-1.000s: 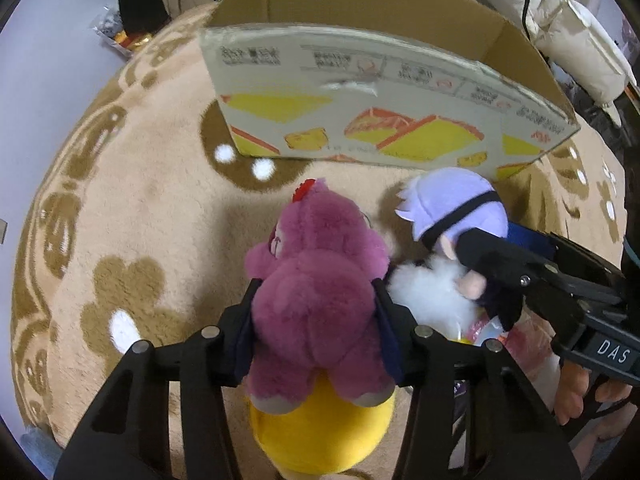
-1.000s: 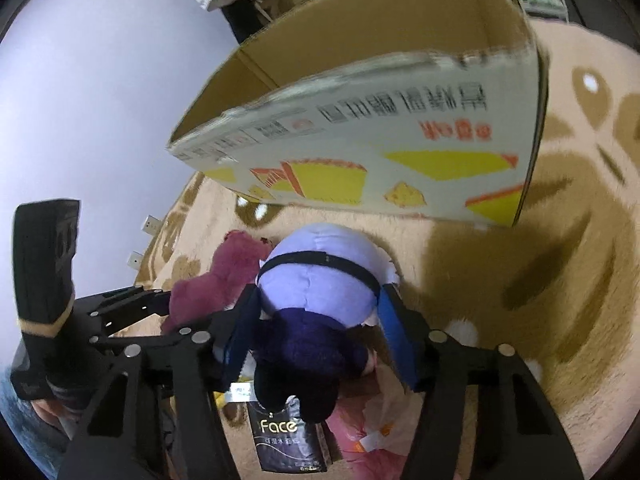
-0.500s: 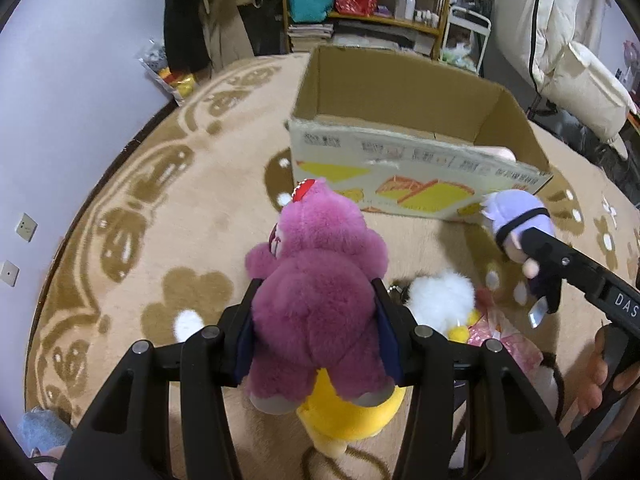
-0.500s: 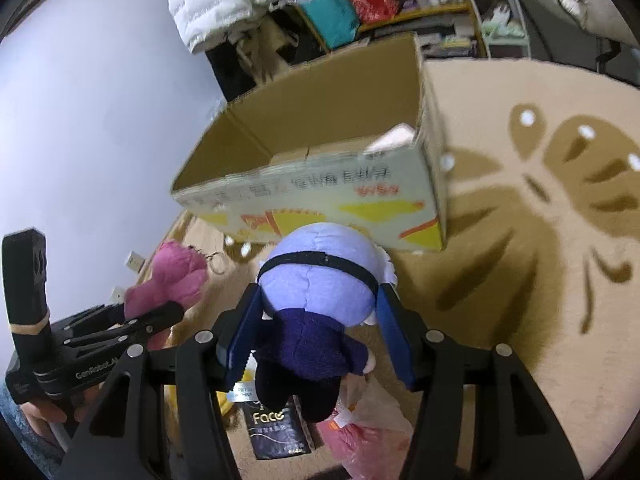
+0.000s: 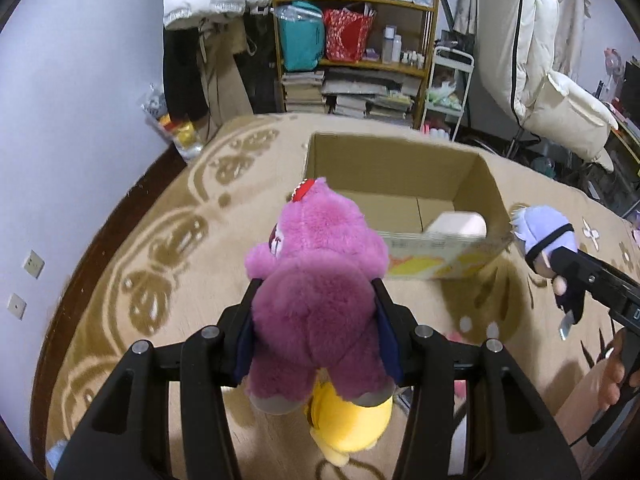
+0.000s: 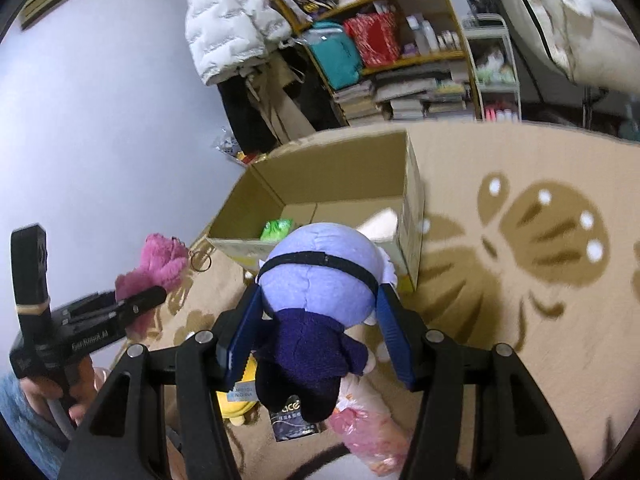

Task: Organize soft objects
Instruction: 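Lower pink bear and purple-haired doll into the box and release both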

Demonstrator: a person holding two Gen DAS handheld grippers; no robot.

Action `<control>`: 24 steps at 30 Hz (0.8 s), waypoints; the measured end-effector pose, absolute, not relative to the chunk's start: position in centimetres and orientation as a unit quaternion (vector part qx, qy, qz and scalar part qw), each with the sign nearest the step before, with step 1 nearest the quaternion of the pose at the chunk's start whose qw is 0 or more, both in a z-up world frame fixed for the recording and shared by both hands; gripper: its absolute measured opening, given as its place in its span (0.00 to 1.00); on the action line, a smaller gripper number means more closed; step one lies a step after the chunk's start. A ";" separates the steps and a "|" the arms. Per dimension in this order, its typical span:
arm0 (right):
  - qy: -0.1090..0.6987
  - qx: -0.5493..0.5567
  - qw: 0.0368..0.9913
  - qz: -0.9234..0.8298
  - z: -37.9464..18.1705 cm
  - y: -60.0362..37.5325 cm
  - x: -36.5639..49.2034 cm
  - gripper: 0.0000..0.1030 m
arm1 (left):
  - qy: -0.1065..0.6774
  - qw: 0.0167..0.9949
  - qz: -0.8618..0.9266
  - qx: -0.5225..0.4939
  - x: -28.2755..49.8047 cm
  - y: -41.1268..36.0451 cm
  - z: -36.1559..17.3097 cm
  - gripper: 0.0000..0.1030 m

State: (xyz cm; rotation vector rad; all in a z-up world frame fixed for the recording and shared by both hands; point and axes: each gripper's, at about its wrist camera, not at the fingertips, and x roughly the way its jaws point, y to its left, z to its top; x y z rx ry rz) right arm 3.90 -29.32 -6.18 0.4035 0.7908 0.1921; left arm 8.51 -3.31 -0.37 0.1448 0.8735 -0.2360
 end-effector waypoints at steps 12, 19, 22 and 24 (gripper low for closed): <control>0.353 0.146 0.920 0.089 -2.4 -29.5 7.4 0.59 | 0.389 0.908 -0.123 0.090 13.4 -6.2 2.1 0.48; 0.352 0.132 0.924 0.067 -2.9 -29.9 10.6 0.59 | 0.398 0.901 -0.114 0.131 16.4 -8.1 0.6 0.48; 0.362 0.139 0.920 0.059 -3.5 -30.2 11.8 0.60 | 0.412 0.894 -0.123 0.124 17.7 -8.3 0.1 0.48; 0.370 0.145 0.916 0.052 -4.0 -30.3 12.4 0.60 | 0.416 0.892 -0.123 0.124 18.5 -8.6 -0.2 0.48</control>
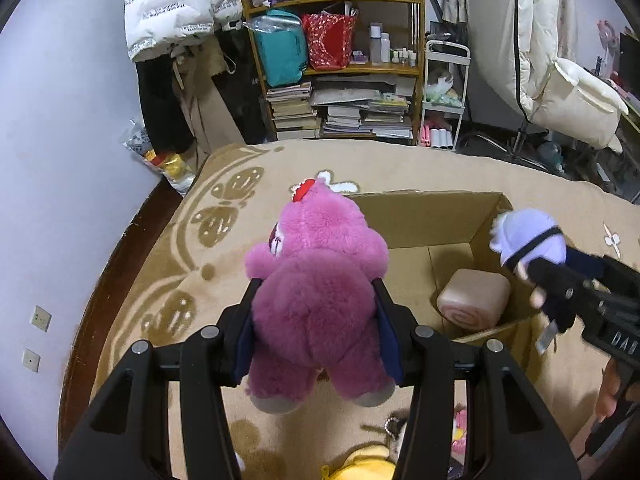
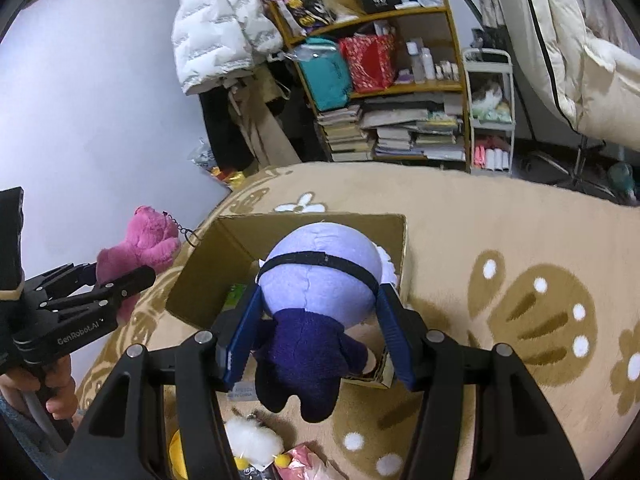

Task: Organize soft objects
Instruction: 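Lower pink bear and purple-haired doll into the box and release both, then move both tools back toward the yellow plush and white fluffy keychain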

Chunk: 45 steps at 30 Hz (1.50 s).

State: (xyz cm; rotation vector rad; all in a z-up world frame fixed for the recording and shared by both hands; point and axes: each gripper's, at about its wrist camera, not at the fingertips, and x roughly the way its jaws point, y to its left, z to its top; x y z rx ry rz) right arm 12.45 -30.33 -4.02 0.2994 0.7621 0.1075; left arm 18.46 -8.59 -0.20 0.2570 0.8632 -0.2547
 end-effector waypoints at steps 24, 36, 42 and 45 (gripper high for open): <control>0.410 0.123 0.902 0.043 -6.5 -30.5 15.1 0.76 | 0.436 0.882 -0.134 0.121 19.4 -10.5 -1.1 0.80; 0.390 0.113 0.913 0.034 -5.3 -30.7 12.4 1.00 | 0.418 0.896 -0.100 0.114 15.4 -8.2 1.5 0.97; 0.386 0.108 0.915 0.040 -5.2 -30.6 10.2 1.00 | 0.441 0.886 -0.086 0.115 12.6 -6.7 0.7 0.97; 0.383 0.106 0.917 0.043 -5.3 -30.6 9.0 1.00 | 0.455 0.879 -0.084 0.115 11.3 -6.3 -0.3 0.97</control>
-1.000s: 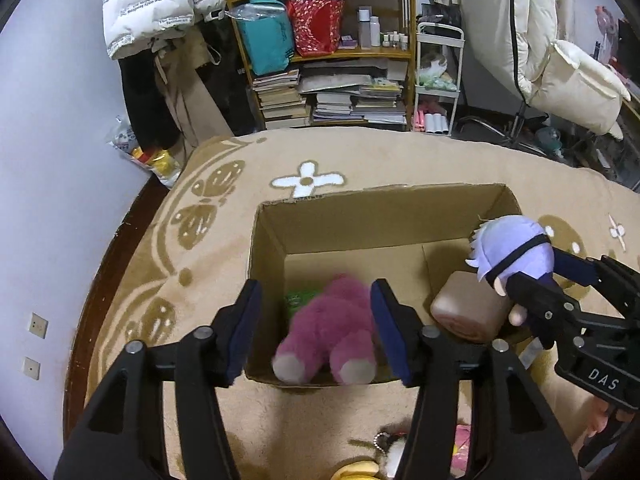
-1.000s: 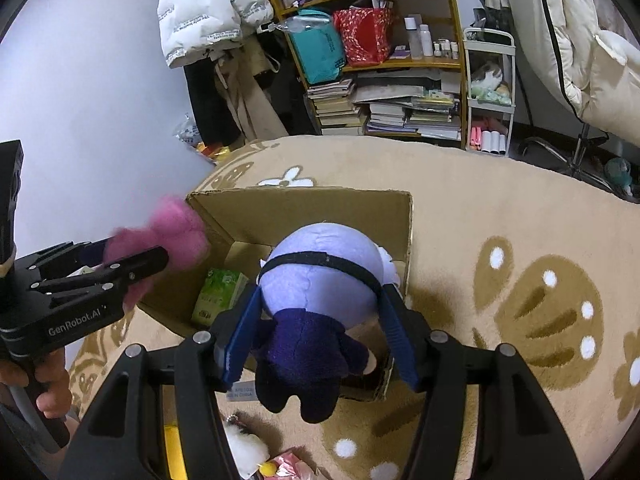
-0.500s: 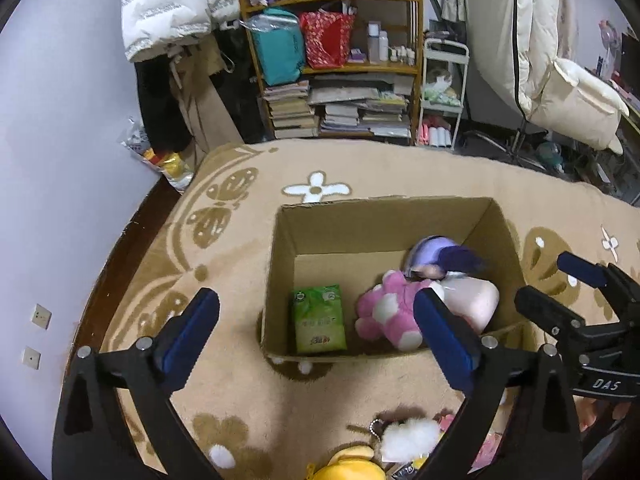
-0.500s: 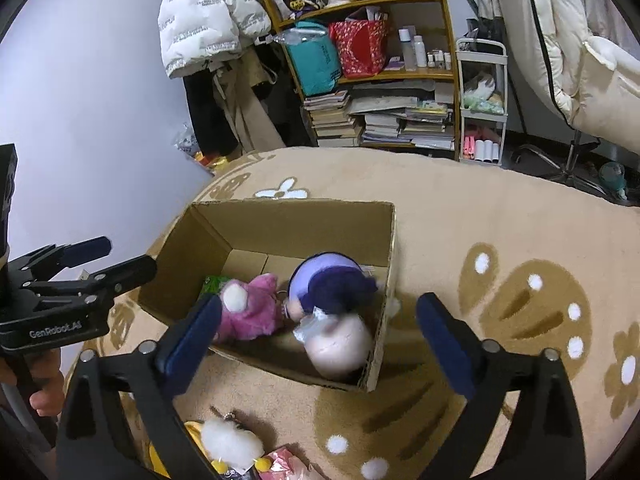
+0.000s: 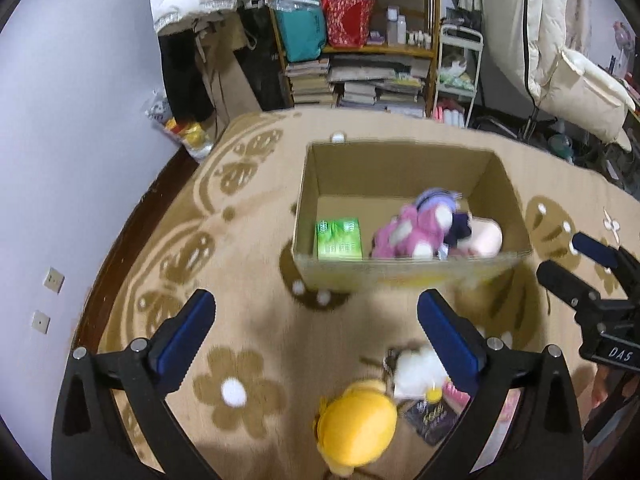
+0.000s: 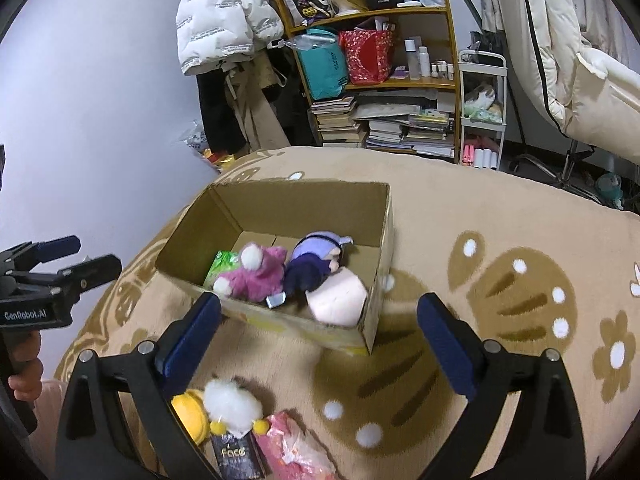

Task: Organize soft objects
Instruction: 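Move both tools back toward the yellow plush and white fluffy keychain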

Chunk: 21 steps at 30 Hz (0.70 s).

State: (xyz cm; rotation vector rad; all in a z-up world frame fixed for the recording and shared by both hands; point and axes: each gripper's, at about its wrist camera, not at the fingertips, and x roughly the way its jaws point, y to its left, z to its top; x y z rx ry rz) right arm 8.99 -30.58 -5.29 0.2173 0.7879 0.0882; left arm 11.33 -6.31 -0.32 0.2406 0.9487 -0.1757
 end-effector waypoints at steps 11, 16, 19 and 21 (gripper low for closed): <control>0.396 0.062 0.915 0.047 -6.1 -28.6 5.6 0.99 | 0.506 0.851 -0.080 0.115 8.1 -5.4 -4.2 0.97; 0.401 0.052 0.913 0.053 -6.6 -27.9 4.4 0.99 | 0.519 0.844 -0.076 0.113 7.5 -4.7 -5.4 0.97; 0.405 0.055 0.910 0.061 -6.9 -27.7 4.1 0.99 | 0.529 0.839 -0.071 0.107 7.2 -4.3 -6.2 0.97; 0.408 0.060 0.909 0.063 -7.1 -27.6 4.0 0.99 | 0.535 0.835 -0.066 0.109 7.0 -4.2 -6.7 0.97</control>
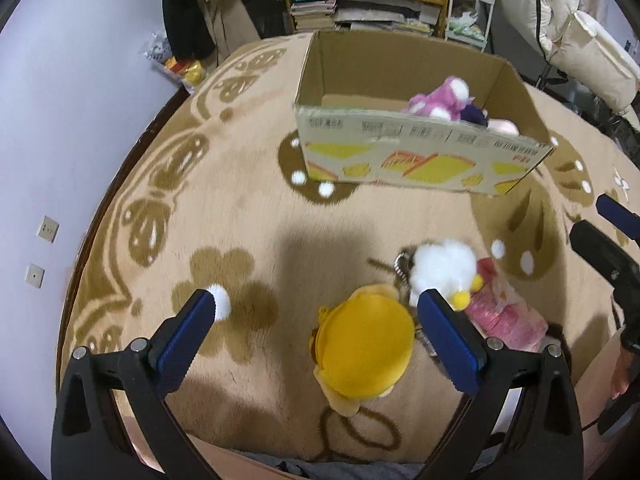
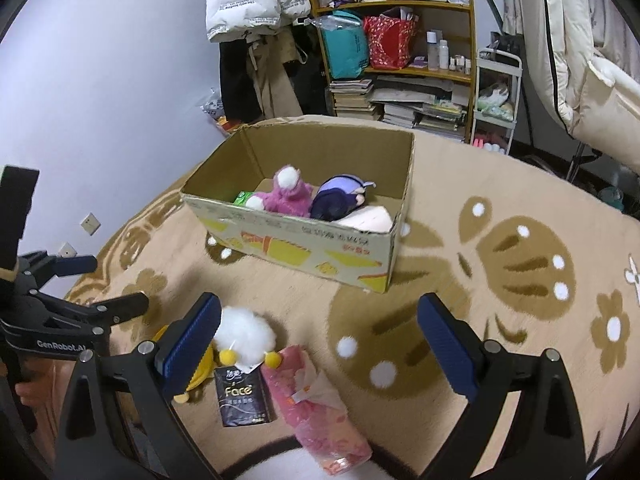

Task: Organize soft objects
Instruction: 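Move both tools back toward the yellow plush and white fluffy keychain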

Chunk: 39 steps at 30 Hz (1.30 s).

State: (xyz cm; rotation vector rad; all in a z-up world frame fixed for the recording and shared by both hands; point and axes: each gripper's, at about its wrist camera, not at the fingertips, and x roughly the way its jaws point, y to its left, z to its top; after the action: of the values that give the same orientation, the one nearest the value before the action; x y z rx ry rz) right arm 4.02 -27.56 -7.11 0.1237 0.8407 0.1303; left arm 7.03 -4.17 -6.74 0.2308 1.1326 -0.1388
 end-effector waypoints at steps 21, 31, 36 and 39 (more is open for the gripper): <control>0.453 0.098 0.881 0.092 -11.8 -26.1 5.3 0.99 | 0.604 0.787 -0.083 0.090 6.8 -4.2 -12.2 0.97; 0.474 0.098 0.869 0.098 -13.6 -25.5 6.6 0.99 | 0.627 0.772 -0.071 0.075 7.1 -4.3 -14.2 0.97; 0.485 0.109 0.860 0.116 -14.7 -25.1 7.0 1.00 | 0.638 0.763 -0.080 0.067 7.4 -4.5 -14.9 0.97; 0.491 0.108 0.856 0.122 -15.5 -24.6 7.3 0.99 | 0.642 0.759 -0.090 0.065 7.5 -4.8 -15.2 0.97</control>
State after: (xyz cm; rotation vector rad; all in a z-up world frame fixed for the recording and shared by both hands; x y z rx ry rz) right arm 7.29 -24.57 -15.48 0.2273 1.0318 0.2572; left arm 7.49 -4.75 -15.25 0.1415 1.3982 -0.1959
